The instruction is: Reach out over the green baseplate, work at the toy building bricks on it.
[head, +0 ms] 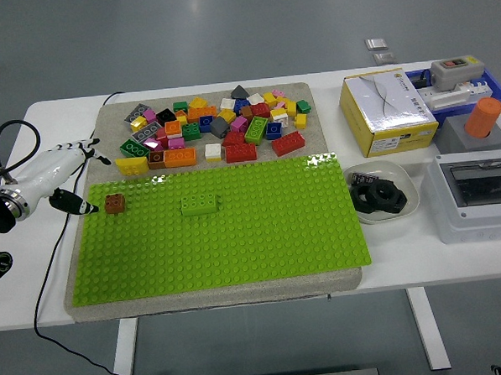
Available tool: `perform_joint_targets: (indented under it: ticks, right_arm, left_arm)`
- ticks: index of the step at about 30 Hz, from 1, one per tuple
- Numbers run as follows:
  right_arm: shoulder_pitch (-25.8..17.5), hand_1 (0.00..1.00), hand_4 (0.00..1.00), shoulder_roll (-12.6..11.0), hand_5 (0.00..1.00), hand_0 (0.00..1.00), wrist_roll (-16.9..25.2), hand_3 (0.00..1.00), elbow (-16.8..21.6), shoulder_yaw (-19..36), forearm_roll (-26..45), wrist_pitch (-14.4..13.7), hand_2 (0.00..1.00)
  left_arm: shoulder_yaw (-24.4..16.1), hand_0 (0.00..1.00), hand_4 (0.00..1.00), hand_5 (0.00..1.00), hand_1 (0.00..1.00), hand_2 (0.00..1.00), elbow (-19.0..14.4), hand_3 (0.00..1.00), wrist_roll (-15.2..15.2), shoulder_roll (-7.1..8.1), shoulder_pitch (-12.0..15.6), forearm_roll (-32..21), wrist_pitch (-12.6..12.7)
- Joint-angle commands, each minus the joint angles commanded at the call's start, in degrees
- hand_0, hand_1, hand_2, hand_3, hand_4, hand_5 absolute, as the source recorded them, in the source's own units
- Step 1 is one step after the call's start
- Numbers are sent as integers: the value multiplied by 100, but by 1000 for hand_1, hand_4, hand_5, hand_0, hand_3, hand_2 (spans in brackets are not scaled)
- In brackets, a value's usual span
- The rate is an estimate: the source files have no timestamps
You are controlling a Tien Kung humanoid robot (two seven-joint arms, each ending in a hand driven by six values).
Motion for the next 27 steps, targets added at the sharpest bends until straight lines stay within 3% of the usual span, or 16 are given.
perform_joint_targets:
  ticks: [8,18,19,27]
  right_arm:
    - [33,680,884,-26,989,693,17,802,-2,1,11,0,722]
    - [47,679,885,-42,985,692,36,801,-4,11,17,6,723]
    - [48,677,885,-42,985,692,38,801,-4,10,19,6,722]
    - [65,677,888,-42,978,692,60,800,-6,5,16,8,722]
  left_arm:
    - [466,998,998,131,998,998,223,650,-91,-78,-223,-545,-128]
    - [642,998,976,108,998,998,554,635,-270,-216,-370,-849,-126]
    - [661,998,920,73,998,998,590,618,-287,-231,-375,-886,-132]
    - [817,998,890,60,998,998,1048,610,-412,-392,-479,-1232,-193]
